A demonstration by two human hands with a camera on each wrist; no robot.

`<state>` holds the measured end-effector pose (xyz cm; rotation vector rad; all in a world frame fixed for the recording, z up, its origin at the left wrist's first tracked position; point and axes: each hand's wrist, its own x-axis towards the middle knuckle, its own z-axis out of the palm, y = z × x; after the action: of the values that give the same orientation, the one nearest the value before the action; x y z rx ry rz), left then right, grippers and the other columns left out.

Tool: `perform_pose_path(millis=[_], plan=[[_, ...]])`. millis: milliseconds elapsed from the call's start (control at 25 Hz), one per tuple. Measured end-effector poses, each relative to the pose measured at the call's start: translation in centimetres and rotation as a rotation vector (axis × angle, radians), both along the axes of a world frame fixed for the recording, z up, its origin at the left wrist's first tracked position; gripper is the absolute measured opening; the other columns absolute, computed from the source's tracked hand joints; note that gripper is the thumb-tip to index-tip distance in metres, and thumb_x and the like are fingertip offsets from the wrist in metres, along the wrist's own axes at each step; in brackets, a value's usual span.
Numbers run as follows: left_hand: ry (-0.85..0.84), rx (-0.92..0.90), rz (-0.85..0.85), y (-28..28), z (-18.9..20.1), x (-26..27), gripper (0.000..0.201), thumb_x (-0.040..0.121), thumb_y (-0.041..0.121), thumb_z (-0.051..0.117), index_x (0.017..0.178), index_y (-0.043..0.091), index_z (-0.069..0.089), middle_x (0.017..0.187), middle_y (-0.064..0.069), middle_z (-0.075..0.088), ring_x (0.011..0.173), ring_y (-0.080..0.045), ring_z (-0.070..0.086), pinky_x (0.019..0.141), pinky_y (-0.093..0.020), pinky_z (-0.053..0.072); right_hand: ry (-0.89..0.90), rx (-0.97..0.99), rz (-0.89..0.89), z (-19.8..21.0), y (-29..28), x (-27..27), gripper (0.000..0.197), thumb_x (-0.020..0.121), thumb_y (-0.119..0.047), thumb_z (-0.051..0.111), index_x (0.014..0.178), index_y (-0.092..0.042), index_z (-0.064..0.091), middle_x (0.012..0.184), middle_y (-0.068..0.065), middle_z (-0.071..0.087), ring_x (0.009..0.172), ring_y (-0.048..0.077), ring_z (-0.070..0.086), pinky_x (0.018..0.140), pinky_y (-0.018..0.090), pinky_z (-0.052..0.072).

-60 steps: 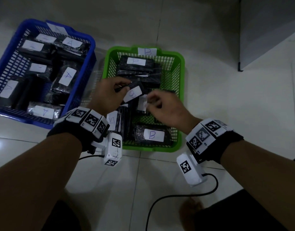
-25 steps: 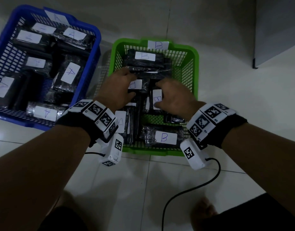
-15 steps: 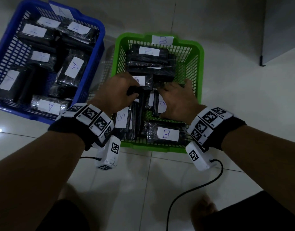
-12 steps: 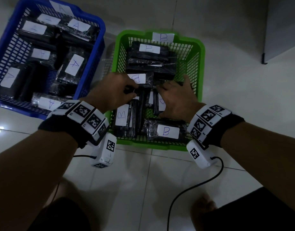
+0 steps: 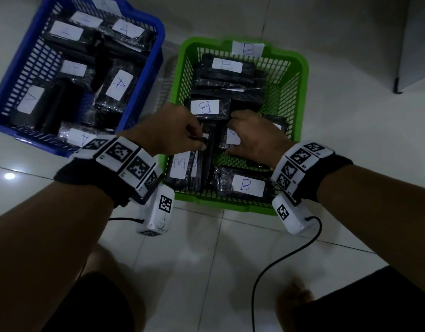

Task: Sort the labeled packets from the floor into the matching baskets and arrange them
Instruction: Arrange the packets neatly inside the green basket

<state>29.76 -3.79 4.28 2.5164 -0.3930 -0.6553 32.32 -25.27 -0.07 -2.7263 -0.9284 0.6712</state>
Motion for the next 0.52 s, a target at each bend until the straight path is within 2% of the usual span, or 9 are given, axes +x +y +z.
perform_pose_path(millis=[80,160,320,400,480,520], plan=[[0.020,0.051,-0.038,-0.1,0.1,-0.1,0.028,0.073,0.034,0.083,0.093,0.015,0.077,0.088,0.002,0.073,0.074,-0.009,0.064,0.068,-0.015,0.046,-0.001,0.004,0.006,-0.3,-0.1,0.0,0.058,0.080,-0.037,0.075,0.124,-0.003,0.057,0.134,0.014,0.050,0.126,0.029,0.043,0.101,0.040,0.043],[0.003,0.063,-0.030,-0.1,-0.2,-0.2,0.031,0.072,0.028,0.084,0.098,0.014,0.076,0.092,0.000,0.073,0.078,-0.010,0.063,0.075,-0.020,0.049,-0.022,0.052,-0.012,-0.3,-0.2,-0.3,0.056,0.080,-0.037,0.075,0.122,-0.003,0.060,0.133,0.013,0.051,0.125,0.029,0.045,0.100,0.040,0.044],[-0.168,-0.059,0.089,0.2,-1.1,-0.5,0.021,0.082,0.014,0.075,0.102,0.009,0.074,0.098,-0.007,0.073,0.084,-0.014,0.065,0.082,-0.032,0.055,-0.250,0.353,-0.109,0.3,0.0,-2.3,0.028,0.086,-0.034,0.067,0.099,-0.009,0.069,0.104,0.006,0.063,0.098,0.024,0.059,0.079,0.033,0.050],[-0.325,-0.057,0.145,0.5,-1.7,-0.6,0.023,0.084,0.009,0.070,0.107,0.007,0.072,0.104,-0.010,0.070,0.093,-0.022,0.064,0.087,-0.036,0.053,-0.096,0.430,-0.200,1.2,1.2,-3.4,0.028,0.087,-0.041,0.063,0.099,-0.016,0.069,0.098,-0.002,0.061,0.089,0.017,0.060,0.076,0.031,0.052],[-0.432,-0.044,0.177,0.8,-1.9,-0.8,0.025,0.085,0.002,0.065,0.110,0.002,0.069,0.108,-0.016,0.068,0.100,-0.030,0.063,0.091,-0.035,0.048,0.166,0.428,-0.313,1.9,3.0,-4.2,0.045,0.082,-0.057,0.065,0.109,-0.022,0.066,0.103,-0.006,0.058,0.089,0.011,0.059,0.078,0.034,0.054],[-0.450,-0.037,0.184,0.9,-2.0,-0.9,0.026,0.086,-0.001,0.063,0.111,0.001,0.068,0.110,-0.017,0.068,0.102,-0.031,0.063,0.092,-0.034,0.046,0.241,0.404,-0.351,1.9,3.8,-4.6,0.058,0.076,-0.065,0.067,0.117,-0.024,0.062,0.110,-0.007,0.056,0.094,0.010,0.058,0.081,0.034,0.053]])
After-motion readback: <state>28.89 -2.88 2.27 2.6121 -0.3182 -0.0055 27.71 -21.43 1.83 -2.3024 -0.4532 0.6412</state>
